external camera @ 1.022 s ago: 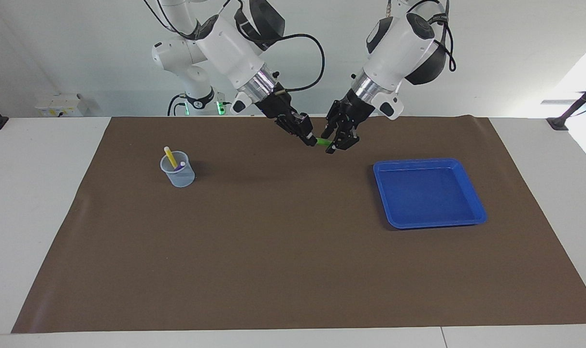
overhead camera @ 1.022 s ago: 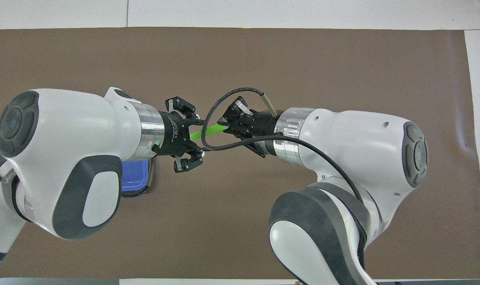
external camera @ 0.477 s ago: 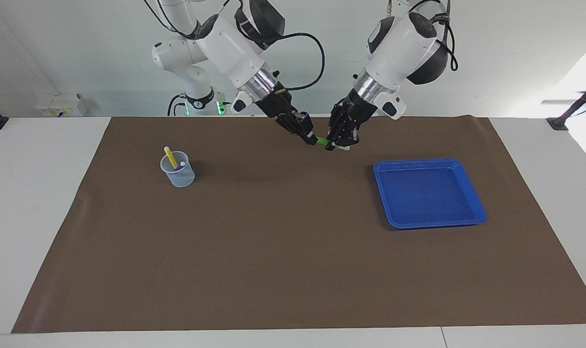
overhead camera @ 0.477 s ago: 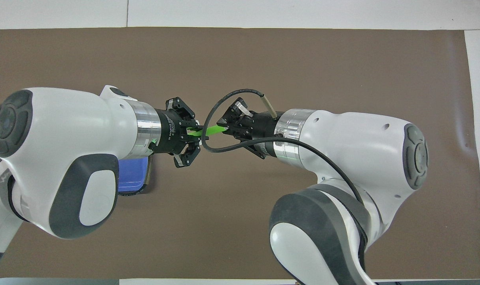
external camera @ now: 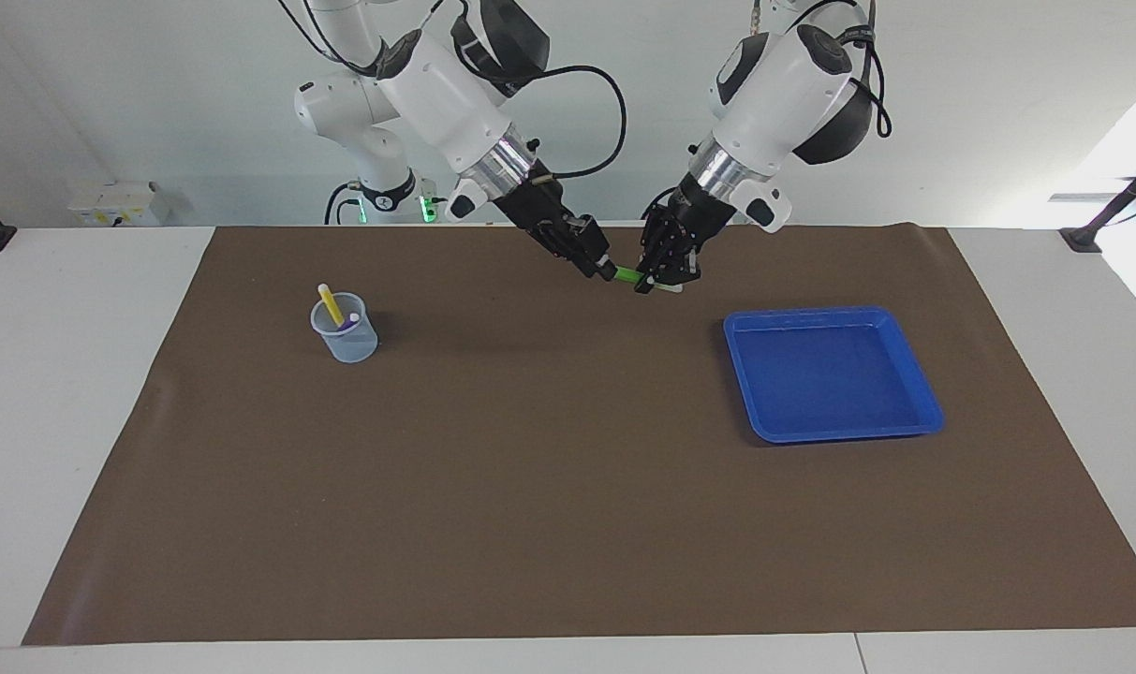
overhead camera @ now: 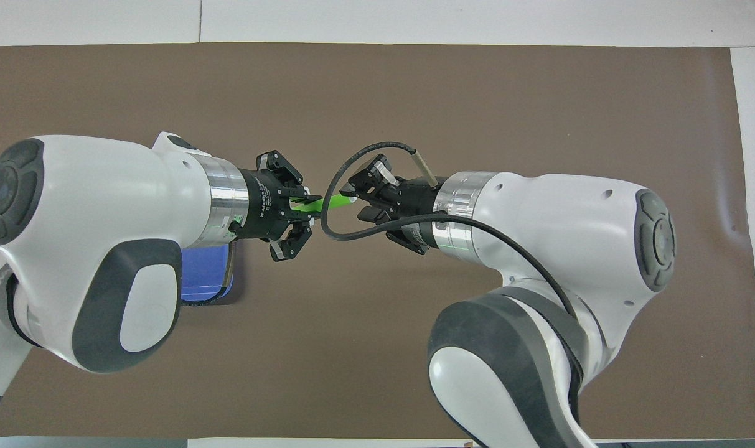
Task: Right arm passes pens to left for tray arrangement
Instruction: 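Close the left gripper on the green pen held by the right gripper, then open the right gripper and withdraw while the left gripper carries pen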
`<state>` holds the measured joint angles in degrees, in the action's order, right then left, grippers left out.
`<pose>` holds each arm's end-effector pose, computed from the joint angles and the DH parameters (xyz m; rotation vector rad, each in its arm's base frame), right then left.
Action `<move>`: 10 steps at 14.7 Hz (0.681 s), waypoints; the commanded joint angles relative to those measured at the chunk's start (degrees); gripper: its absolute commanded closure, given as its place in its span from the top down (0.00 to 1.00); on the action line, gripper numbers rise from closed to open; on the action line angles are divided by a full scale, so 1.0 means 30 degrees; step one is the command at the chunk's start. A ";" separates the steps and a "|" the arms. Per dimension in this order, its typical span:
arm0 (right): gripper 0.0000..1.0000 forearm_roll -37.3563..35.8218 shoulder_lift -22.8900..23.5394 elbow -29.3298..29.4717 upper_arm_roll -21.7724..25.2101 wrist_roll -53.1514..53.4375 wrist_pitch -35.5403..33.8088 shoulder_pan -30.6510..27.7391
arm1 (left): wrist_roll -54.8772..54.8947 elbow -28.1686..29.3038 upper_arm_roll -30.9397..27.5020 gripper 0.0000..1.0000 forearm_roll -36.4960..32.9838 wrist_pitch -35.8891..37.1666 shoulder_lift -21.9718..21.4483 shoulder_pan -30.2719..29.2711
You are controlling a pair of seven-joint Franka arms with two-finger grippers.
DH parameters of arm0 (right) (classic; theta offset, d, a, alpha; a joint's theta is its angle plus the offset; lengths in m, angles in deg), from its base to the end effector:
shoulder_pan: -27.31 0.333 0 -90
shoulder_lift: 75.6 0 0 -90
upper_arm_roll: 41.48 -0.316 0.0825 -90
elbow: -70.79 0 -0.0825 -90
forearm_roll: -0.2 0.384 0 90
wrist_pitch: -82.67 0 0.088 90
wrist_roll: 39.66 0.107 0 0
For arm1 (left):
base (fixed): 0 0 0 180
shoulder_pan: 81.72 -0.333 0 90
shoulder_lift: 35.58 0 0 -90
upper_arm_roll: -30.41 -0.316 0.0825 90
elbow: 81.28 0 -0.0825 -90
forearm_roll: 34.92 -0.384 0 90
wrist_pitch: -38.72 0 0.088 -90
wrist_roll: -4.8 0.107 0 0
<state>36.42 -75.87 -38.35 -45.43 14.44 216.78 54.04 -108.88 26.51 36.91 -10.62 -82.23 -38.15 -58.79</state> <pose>0.5089 0.3127 0.5468 -2.2830 0.9056 0.0658 0.4911 -0.3003 0.5558 1.8671 2.0007 -0.3911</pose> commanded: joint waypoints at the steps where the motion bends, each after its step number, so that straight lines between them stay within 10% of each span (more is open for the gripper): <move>1: 1.00 -0.2596 -0.1048 -0.0386 -0.0030 -0.1154 -0.3588 -0.1260 | 0.1265 0.0166 -0.0056 0.00 -0.0249 -0.0199 -0.0315 -0.0726; 6: 1.00 -0.7320 -0.2075 -0.0269 0.0028 -0.9198 -1.0562 -0.4009 | 0.7997 0.0780 0.0002 0.00 -0.0220 0.0619 -0.0491 -0.3039; 10: 1.00 -0.9549 -0.2777 -0.1611 -0.0001 -1.6930 -1.1658 -0.7729 | 1.6365 0.1279 -0.0056 0.00 -0.0249 0.2052 -0.0316 -0.4564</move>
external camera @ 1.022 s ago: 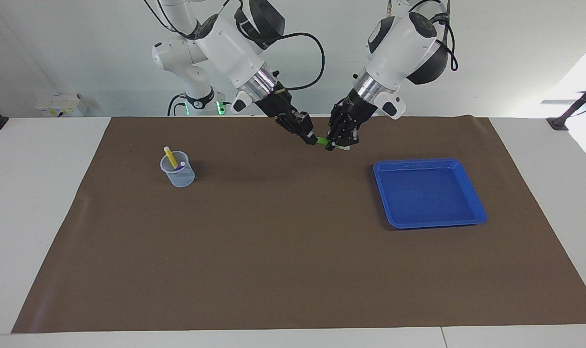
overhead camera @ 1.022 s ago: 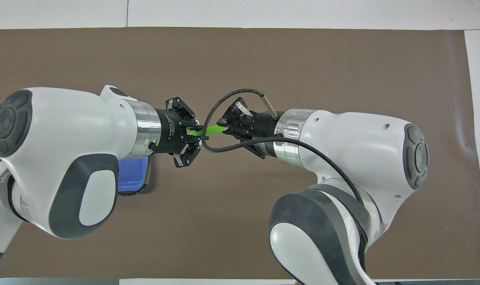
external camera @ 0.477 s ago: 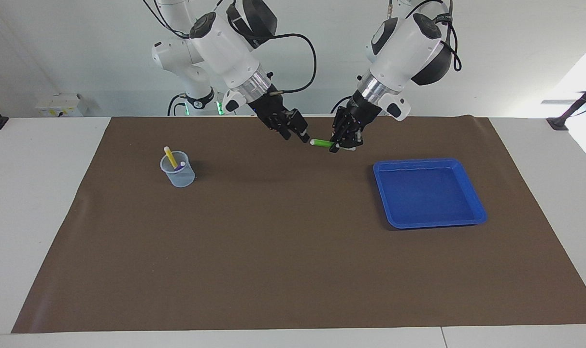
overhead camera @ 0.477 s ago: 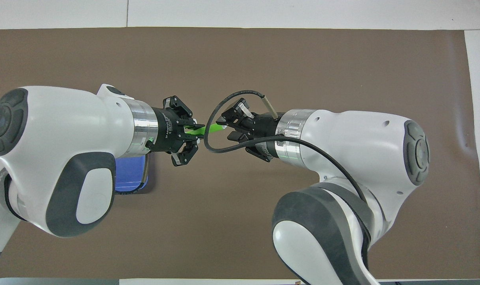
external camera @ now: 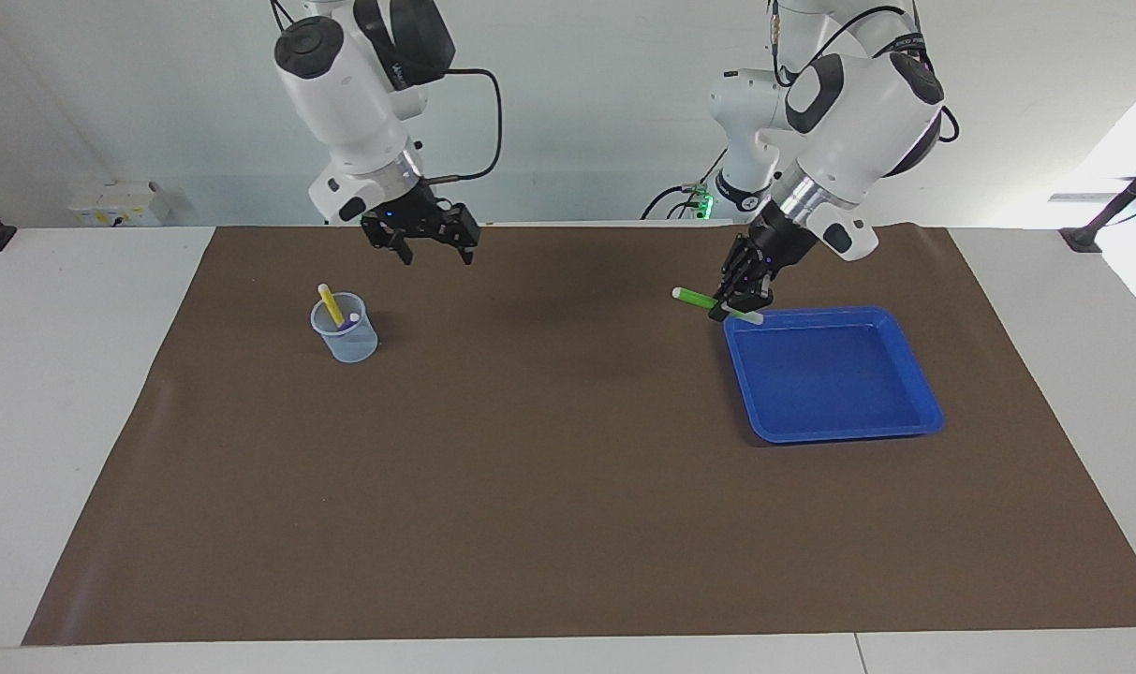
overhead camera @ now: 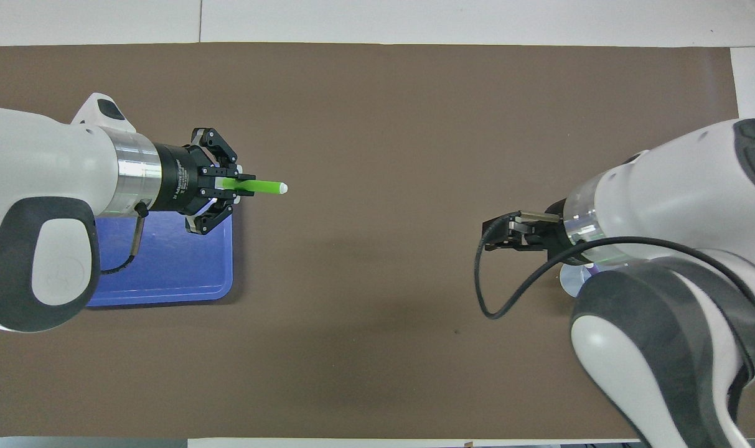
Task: Right arm passes pens to left for tray arrangement
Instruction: 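Open the right gripper and withdraw while the left gripper carries pen, then lower the green pen into the blue tray and open the left gripper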
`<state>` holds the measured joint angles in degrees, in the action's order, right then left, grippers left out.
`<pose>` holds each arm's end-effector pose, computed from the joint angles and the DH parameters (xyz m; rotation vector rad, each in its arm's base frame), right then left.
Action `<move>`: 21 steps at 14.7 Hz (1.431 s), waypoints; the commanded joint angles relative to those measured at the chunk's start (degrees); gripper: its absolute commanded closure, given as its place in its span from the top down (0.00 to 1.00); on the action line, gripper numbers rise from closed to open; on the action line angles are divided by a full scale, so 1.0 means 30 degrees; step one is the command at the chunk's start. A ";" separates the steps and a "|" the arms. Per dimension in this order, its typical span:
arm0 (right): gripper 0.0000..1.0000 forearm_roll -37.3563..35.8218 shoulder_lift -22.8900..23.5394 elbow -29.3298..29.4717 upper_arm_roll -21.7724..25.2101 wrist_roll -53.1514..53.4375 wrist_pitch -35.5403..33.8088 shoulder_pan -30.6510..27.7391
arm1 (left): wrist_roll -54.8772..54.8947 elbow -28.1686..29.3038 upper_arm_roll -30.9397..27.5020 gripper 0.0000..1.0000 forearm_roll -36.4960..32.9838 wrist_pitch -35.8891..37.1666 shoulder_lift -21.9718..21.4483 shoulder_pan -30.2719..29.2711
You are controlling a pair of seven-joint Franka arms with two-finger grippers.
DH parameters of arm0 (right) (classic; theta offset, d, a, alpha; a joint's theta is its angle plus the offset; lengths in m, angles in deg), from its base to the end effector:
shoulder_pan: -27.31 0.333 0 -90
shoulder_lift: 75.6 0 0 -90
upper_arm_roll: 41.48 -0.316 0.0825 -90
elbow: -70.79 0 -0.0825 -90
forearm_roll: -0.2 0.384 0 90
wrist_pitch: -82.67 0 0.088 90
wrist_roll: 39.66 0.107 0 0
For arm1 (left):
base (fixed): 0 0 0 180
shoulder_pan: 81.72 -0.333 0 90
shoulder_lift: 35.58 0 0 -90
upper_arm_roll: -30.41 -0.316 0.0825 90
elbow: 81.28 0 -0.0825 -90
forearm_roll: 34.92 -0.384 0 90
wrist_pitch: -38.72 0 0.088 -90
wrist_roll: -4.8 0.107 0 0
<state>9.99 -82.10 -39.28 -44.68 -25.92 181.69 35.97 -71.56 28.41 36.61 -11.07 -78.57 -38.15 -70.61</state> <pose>0.5039 0.1229 0.5339 -2.9955 0.1004 0.1698 0.5339 -0.1905 0.5326 2.2733 1.5390 -0.2201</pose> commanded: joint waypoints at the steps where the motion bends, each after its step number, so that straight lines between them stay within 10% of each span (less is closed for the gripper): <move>1: 1.00 -0.0973 -0.1053 -0.2090 -0.0252 -0.5554 0.0241 -0.2729 | 0.6909 0.0675 0.0044 0.00 -0.0099 0.1649 -0.0170 -0.1119; 5: 1.00 -0.2088 -0.1496 -0.4672 -0.0281 -1.2916 0.2435 -0.5809 | 1.4309 0.1319 0.0044 0.00 -0.2318 0.2156 0.1028 -0.2208; 11: 0.98 -0.2088 -0.1701 -0.7193 -0.0252 -1.3719 0.3083 -0.6754 | 2.2398 0.1349 0.0043 0.00 -0.6099 0.1044 0.3518 -0.2763; 21: 0.81 -0.2088 -0.1583 -0.8104 -0.0281 -1.4775 0.5253 -0.5787 | 2.3726 0.1613 0.0015 0.00 -0.7863 -0.0630 0.5896 -0.2735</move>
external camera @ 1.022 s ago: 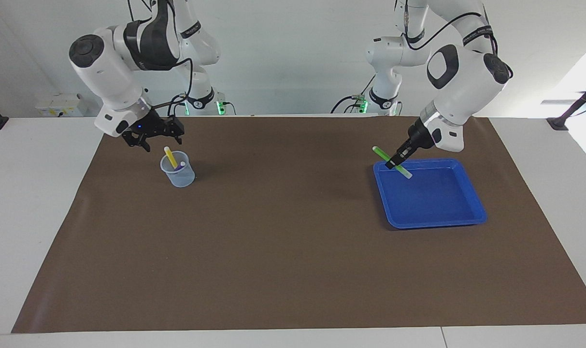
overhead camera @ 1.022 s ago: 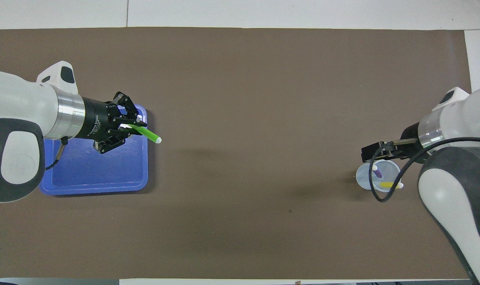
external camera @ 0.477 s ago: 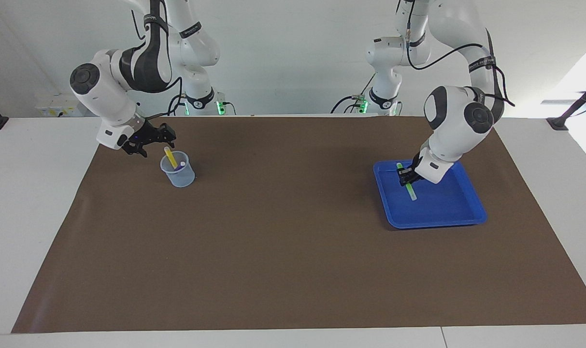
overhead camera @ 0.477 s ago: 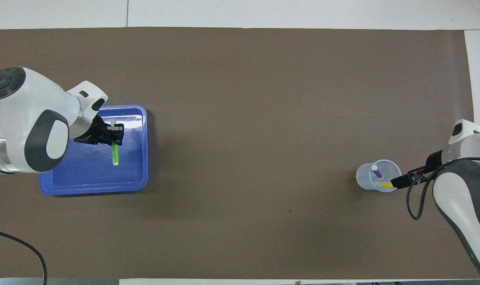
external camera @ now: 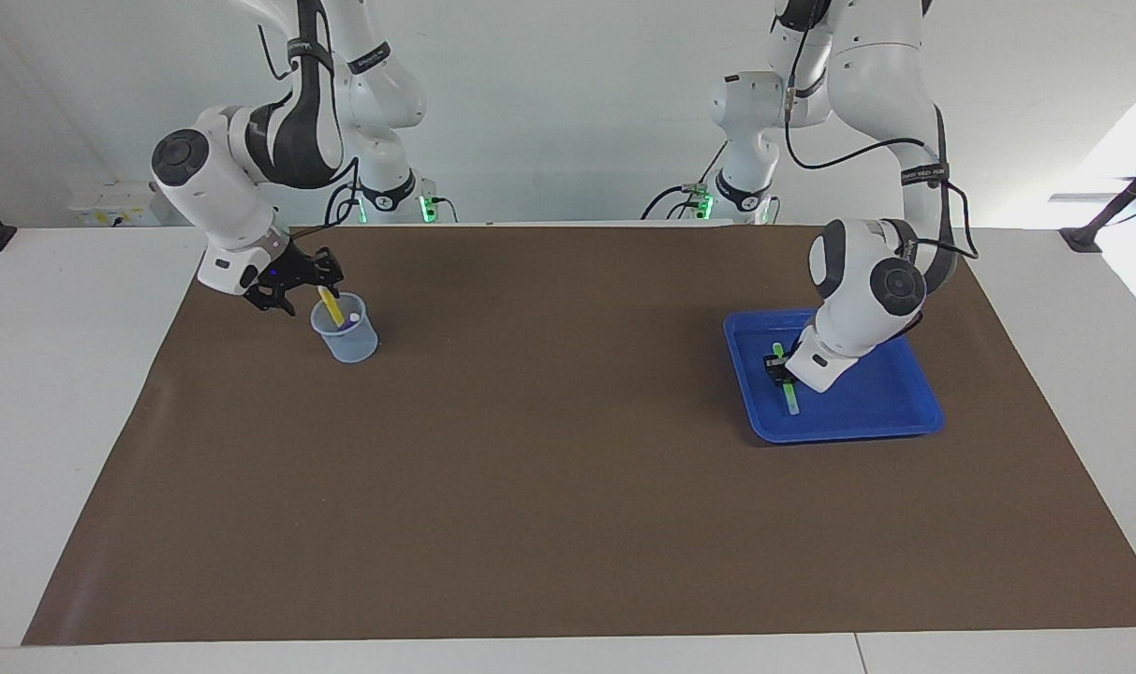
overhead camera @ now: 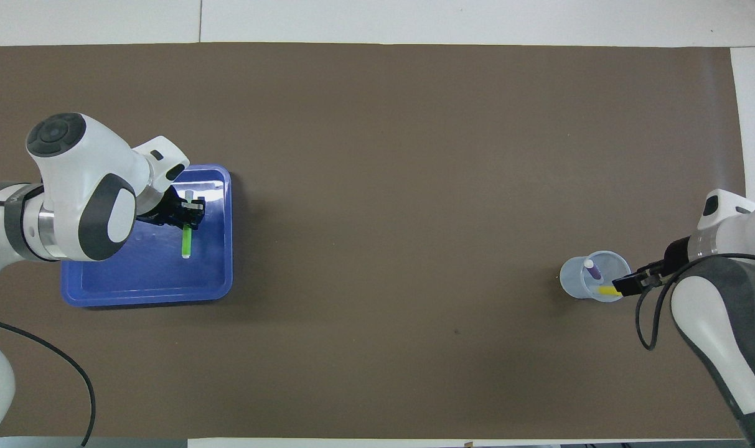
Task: Right arm passes pens to left for tray arrangement
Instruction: 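Lower the green pen into the blue tray and open the left gripper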
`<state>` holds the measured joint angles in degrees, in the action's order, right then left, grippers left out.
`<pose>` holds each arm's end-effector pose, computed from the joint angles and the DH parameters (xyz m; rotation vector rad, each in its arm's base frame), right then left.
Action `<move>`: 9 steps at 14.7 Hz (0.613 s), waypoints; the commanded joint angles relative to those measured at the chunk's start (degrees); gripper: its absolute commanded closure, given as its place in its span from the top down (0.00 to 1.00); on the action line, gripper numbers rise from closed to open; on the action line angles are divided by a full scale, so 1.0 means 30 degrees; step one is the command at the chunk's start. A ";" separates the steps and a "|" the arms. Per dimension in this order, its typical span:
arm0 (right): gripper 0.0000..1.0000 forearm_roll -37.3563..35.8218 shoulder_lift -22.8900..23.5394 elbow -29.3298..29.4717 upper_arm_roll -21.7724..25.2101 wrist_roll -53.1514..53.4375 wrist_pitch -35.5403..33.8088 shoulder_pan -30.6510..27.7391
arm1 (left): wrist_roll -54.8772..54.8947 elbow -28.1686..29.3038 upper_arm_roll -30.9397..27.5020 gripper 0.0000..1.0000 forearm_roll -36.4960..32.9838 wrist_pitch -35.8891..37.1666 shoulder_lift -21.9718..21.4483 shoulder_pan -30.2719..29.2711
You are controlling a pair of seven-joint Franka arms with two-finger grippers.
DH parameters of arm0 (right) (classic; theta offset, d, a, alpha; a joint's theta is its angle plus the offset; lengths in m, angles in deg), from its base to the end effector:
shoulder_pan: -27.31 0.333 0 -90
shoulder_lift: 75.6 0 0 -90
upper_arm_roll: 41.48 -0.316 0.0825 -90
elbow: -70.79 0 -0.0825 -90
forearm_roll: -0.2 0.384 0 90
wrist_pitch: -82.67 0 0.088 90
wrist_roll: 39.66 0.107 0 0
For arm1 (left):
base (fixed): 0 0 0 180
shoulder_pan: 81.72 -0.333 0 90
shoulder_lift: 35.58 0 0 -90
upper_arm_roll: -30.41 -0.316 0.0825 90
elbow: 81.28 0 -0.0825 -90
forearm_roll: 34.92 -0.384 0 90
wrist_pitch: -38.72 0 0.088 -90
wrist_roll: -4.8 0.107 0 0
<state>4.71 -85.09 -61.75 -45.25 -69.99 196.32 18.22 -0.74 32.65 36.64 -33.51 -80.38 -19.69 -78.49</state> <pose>0.4641 -0.0380 0.3980 -2.9689 -0.5975 0.2099 0.5724 -0.0949 0.3113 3.1007 -0.0823 -0.2965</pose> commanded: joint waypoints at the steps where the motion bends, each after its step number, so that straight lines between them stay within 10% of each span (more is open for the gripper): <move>1: 0.81 -0.0328 -0.0588 -0.0671 -0.0093 -0.0087 0.0378 0.0130 | 0.0090 0.0200 0.0003 0.00 -0.0381 0.0120 -0.0285 -0.0139; 9: 0.70 -0.0824 -0.0646 -0.0906 -0.0063 -0.0087 0.0290 -0.0074 | -0.1111 0.2629 0.0032 0.00 -0.0381 -0.0988 -0.2189 -0.0403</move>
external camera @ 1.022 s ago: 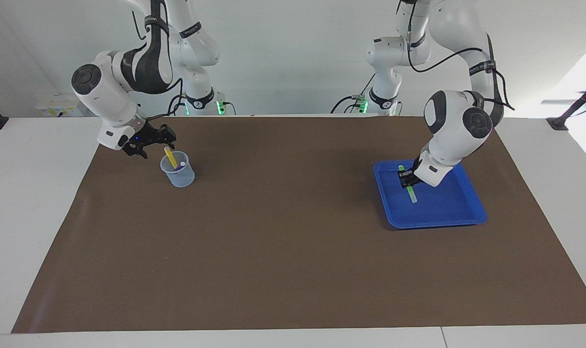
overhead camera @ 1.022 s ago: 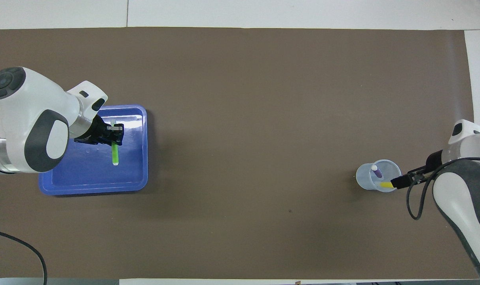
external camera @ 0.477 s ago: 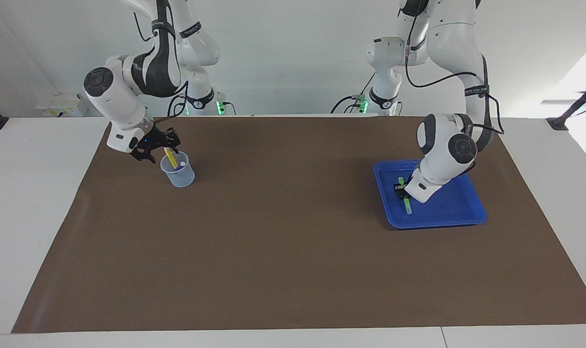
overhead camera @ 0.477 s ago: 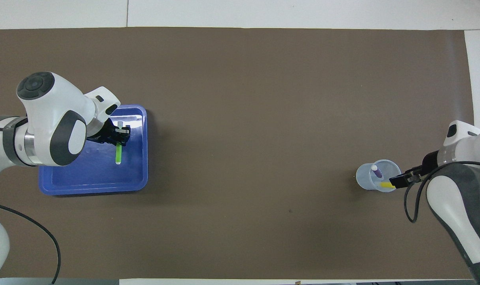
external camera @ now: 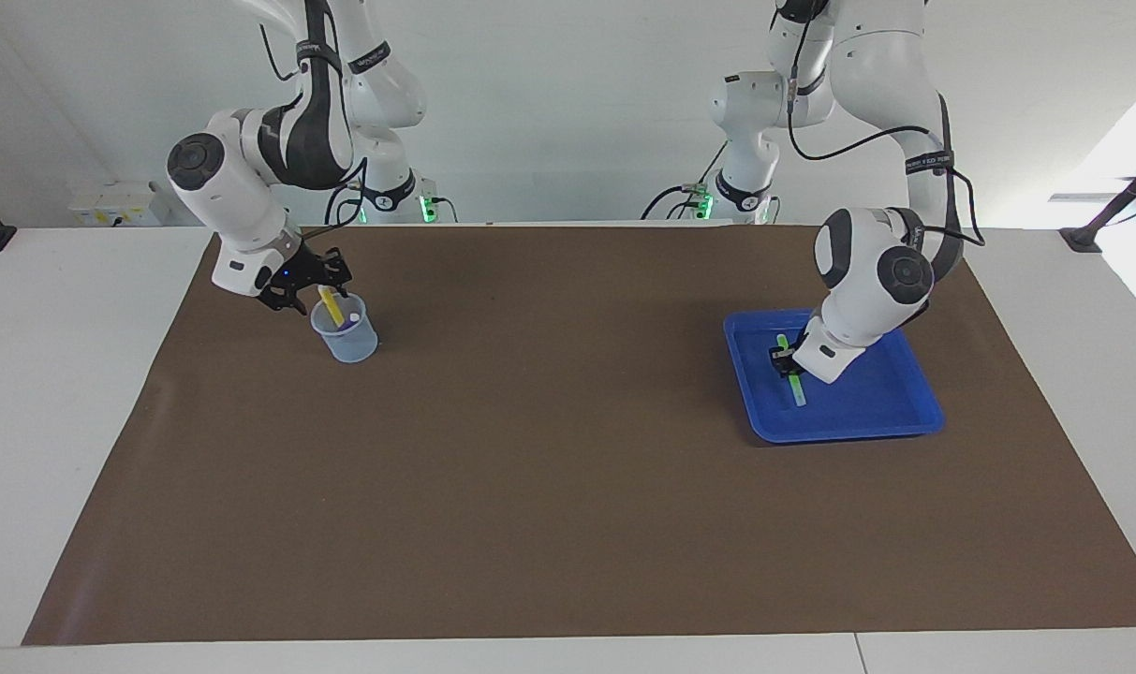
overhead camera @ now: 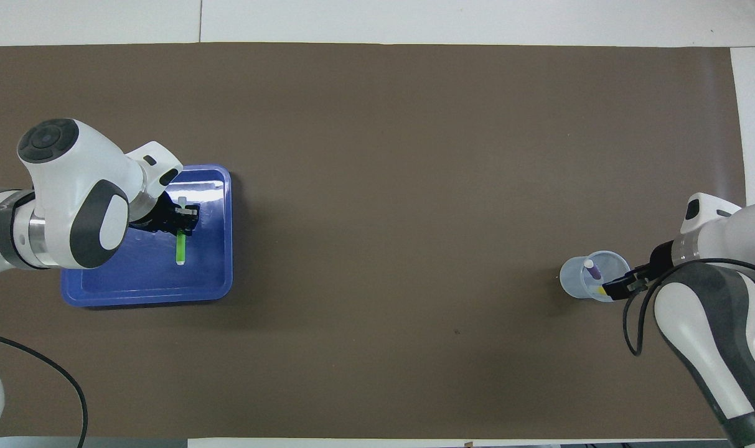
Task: Right arm passes pens to left for tray arrangement
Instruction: 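Lower the green pen into the blue tray and open the left gripper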
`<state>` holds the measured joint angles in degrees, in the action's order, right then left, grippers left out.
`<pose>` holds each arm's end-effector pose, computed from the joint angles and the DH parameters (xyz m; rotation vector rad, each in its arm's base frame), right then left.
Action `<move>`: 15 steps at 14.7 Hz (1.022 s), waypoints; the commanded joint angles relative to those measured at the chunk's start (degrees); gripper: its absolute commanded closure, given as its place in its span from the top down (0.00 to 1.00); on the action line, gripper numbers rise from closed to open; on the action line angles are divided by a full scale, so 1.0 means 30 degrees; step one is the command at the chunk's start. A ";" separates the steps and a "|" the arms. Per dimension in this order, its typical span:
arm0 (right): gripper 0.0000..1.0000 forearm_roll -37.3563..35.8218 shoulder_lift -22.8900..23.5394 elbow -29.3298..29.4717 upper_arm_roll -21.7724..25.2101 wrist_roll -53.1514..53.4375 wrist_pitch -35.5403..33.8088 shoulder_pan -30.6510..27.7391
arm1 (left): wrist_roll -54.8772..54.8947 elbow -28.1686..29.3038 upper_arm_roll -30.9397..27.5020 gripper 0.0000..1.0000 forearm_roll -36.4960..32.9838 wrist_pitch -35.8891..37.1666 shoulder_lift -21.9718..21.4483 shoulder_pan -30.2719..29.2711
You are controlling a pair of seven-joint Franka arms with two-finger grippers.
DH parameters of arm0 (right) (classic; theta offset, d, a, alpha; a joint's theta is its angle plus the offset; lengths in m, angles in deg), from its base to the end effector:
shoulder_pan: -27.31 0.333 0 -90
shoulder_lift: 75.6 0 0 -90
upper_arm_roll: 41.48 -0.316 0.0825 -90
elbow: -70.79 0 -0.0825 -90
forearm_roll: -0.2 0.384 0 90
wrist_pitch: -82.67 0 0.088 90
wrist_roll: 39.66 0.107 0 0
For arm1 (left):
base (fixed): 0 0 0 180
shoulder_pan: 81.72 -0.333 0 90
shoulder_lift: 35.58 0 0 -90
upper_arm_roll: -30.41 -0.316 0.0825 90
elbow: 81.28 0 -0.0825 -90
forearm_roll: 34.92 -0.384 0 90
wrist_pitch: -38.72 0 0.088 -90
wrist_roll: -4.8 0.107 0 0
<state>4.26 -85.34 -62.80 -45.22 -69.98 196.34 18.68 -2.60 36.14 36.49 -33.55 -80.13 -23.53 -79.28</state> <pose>0.4593 -0.0346 0.3921 -2.9673 -0.6134 0.2338 0.5561 -0.0834 0.3237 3.1116 -0.0090 -0.2939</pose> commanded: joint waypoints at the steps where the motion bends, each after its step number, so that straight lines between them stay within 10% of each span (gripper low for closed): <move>1: 0.65 -0.0764 -0.0591 -0.0556 -0.0071 -0.0088 0.0282 -0.0227 | -0.0522 0.1583 0.0083 0.00 -0.0368 -0.1249 -0.0938 -0.0112; 11: 0.61 -0.0823 -0.0679 -0.0643 -0.0071 0.0469 -0.0243 -0.0227 | -0.1723 0.2668 0.0083 0.00 -0.0368 -0.2804 -0.1202 0.0005; 13: 0.61 -0.1086 -0.0708 -0.0673 -0.0071 0.0790 -0.0246 -0.0227 | -0.1752 0.2638 0.0083 0.91 -0.0368 -0.2833 -0.1202 0.0034; 15: 0.58 -0.1203 -0.0709 -0.0702 -0.0071 0.0791 -0.0275 -0.0227 | -0.1752 0.2609 0.0083 0.99 -0.0368 -0.2862 -0.1173 -0.0023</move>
<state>2.33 -85.73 -63.50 -45.14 -68.89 195.79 18.61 -6.74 41.84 36.71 -33.55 -87.46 -25.04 -79.18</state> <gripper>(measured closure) 0.401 0.529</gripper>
